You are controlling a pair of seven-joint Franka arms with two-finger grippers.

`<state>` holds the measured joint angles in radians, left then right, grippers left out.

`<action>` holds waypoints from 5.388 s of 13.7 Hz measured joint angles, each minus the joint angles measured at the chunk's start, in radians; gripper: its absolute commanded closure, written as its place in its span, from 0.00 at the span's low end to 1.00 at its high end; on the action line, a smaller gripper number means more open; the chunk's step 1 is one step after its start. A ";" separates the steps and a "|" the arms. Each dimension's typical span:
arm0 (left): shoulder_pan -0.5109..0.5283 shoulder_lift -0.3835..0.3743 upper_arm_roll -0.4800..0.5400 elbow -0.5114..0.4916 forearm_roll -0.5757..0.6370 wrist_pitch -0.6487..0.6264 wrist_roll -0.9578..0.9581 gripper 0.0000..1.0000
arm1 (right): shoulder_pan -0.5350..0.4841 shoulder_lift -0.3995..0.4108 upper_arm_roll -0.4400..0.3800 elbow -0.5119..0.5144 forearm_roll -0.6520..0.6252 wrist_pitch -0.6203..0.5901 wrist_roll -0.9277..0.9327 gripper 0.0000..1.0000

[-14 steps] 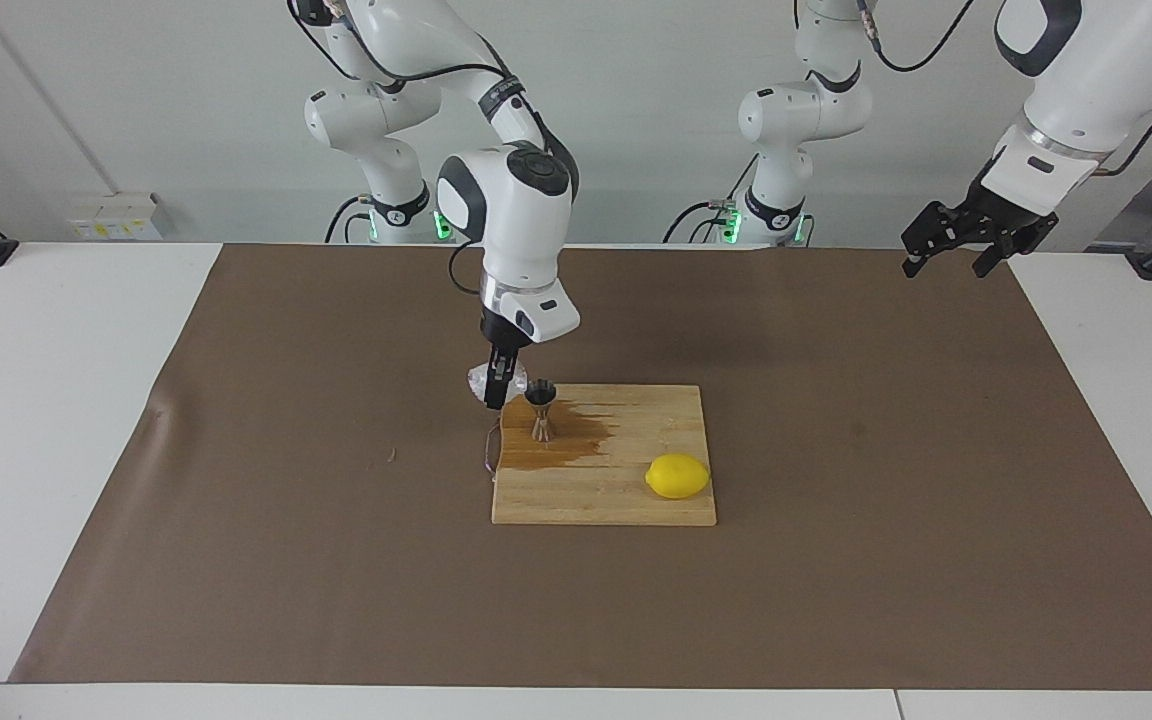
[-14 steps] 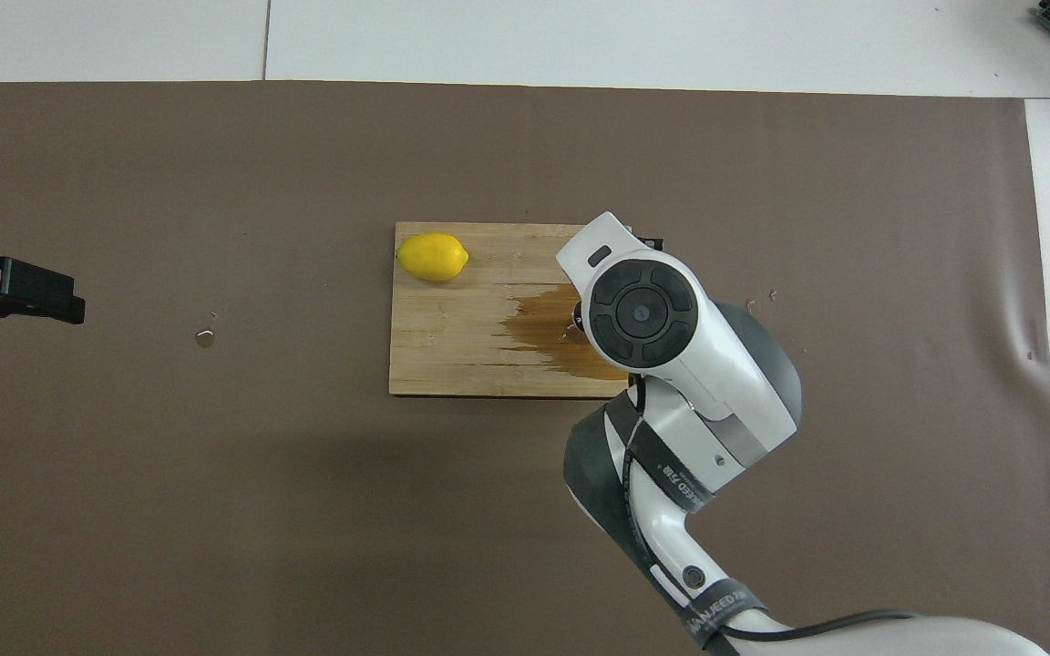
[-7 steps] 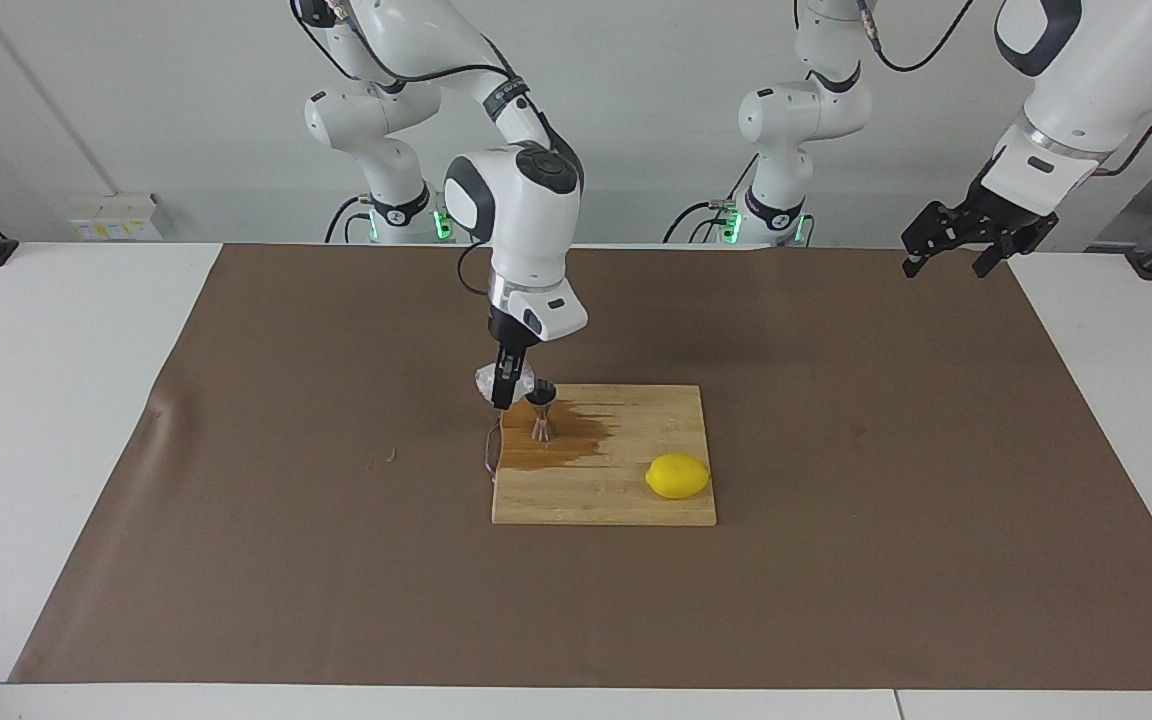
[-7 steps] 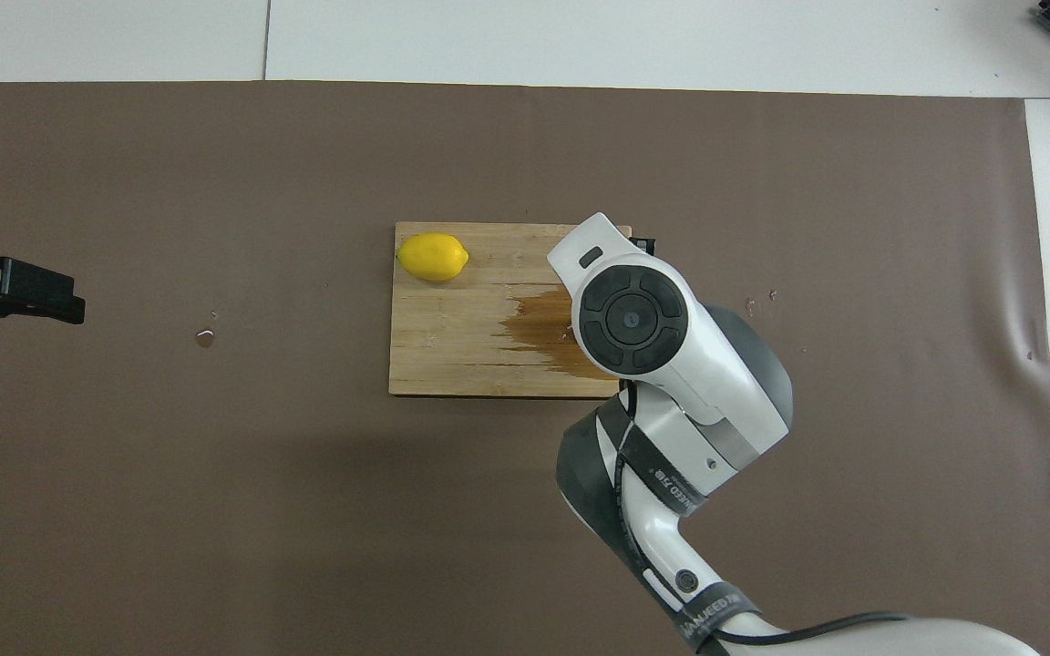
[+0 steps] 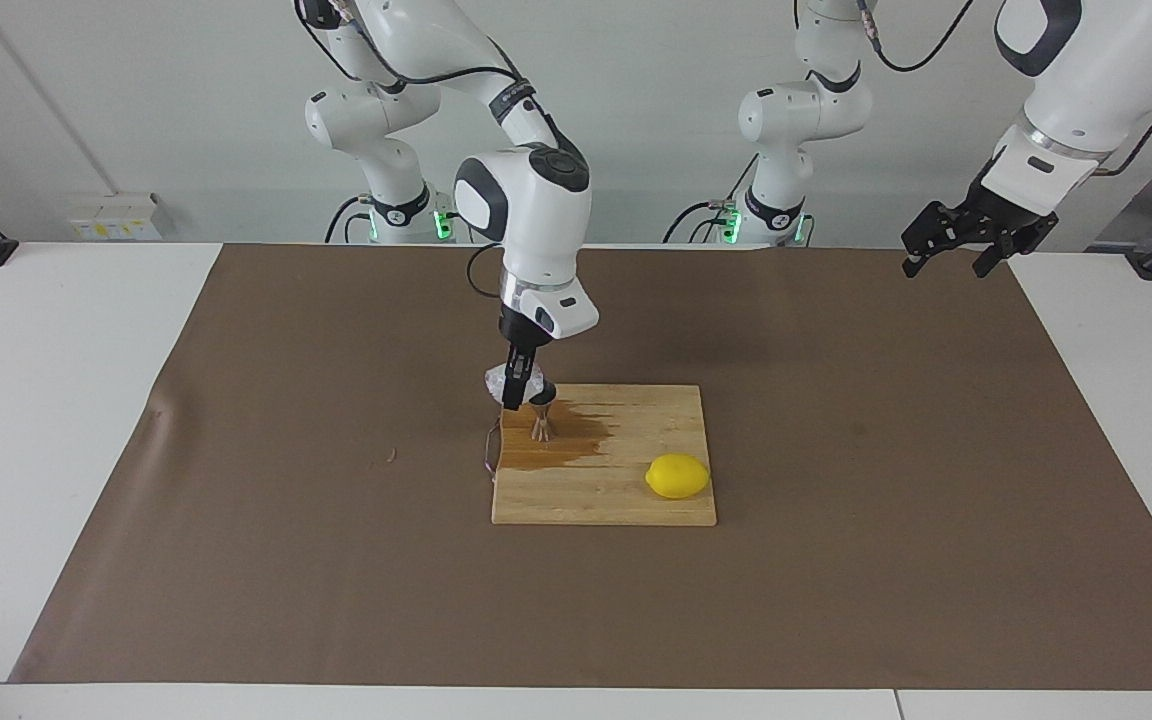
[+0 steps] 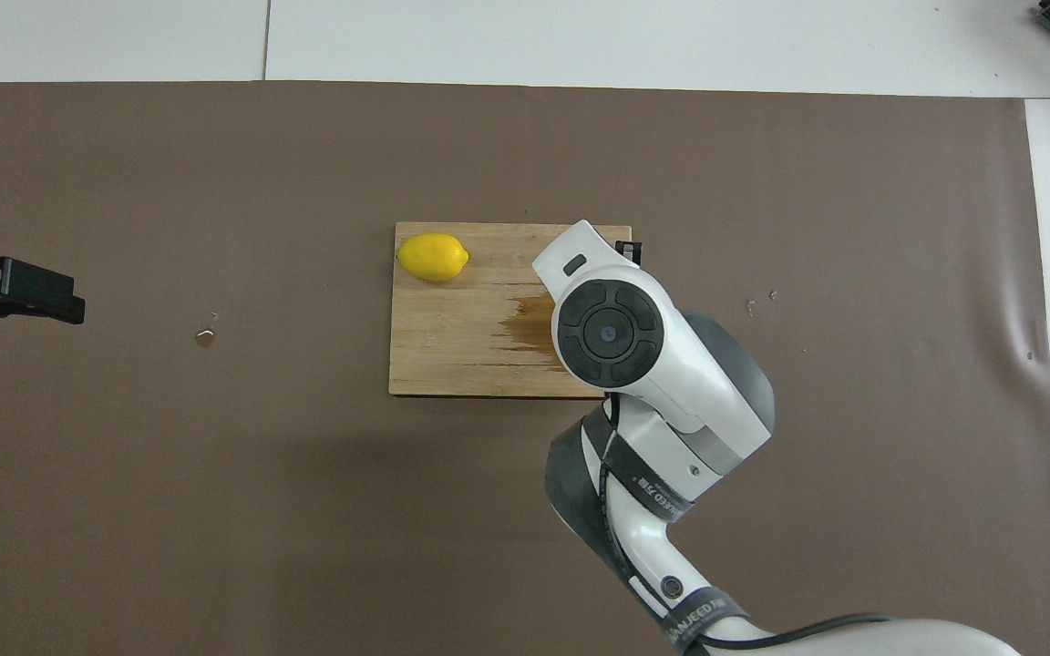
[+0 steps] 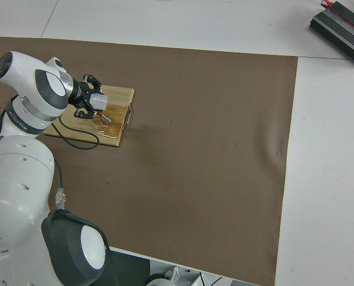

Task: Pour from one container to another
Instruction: 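Tilt the white cup with the right gripper to pour into the silver cup, then carry the white cup with the right gripper back to its spot, then lower the white cup onto the table and open the right gripper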

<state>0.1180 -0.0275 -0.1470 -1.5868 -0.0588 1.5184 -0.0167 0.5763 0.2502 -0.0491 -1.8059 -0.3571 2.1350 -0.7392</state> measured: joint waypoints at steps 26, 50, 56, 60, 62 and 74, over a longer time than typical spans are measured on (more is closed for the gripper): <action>0.000 0.000 0.000 0.000 0.000 0.000 0.000 0.00 | -0.021 -0.027 -0.002 0.012 0.099 0.011 0.064 0.69; 0.000 0.000 0.000 0.000 0.000 0.000 0.000 0.00 | -0.530 -0.106 -0.009 -0.153 1.092 0.049 -0.886 0.68; 0.000 0.000 0.000 0.000 0.000 0.000 0.000 0.00 | -0.544 -0.076 -0.007 -0.283 1.349 0.113 -1.170 0.67; 0.000 0.000 0.000 0.000 0.000 0.000 0.000 0.00 | -0.550 -0.010 -0.008 -0.313 1.524 0.125 -1.382 0.67; 0.000 0.000 0.000 0.000 0.000 0.000 0.000 0.00 | -0.568 0.049 -0.008 -0.316 1.604 0.125 -1.503 0.67; 0.000 0.000 0.000 0.000 0.000 0.000 0.000 0.00 | -0.583 0.079 -0.009 -0.308 1.608 0.123 -1.544 0.00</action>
<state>0.1184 -0.0276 -0.1475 -1.5868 -0.0588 1.5184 -0.0167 -0.0062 0.3295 -0.0579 -2.1139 1.2513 2.2579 -2.2836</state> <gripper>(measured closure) 0.000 0.000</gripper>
